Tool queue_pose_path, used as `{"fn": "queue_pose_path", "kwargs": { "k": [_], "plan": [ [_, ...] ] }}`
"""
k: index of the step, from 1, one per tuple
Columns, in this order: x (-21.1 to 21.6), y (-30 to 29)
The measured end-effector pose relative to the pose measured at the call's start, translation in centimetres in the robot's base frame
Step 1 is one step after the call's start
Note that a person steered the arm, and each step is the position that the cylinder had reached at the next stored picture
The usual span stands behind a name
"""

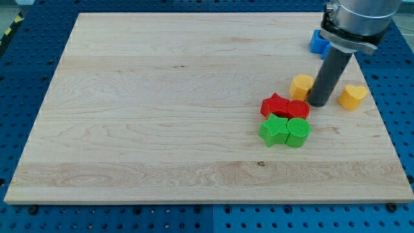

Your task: Place the yellow hexagon to the top of red star

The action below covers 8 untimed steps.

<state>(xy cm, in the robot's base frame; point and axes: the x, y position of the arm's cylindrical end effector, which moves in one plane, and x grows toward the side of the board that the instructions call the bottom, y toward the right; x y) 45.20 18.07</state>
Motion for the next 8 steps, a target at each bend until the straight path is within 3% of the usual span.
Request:
{"fn": "queue_pose_path", "kwargs": {
  "k": [1,3,4,7,8],
  "plan": [
    [-1.4,-2.2],
    [-1.1,0.9],
    [-3.8,-1.0],
    [-5.9,-3.4],
    [-7.2,-1.3]
  ]
}}
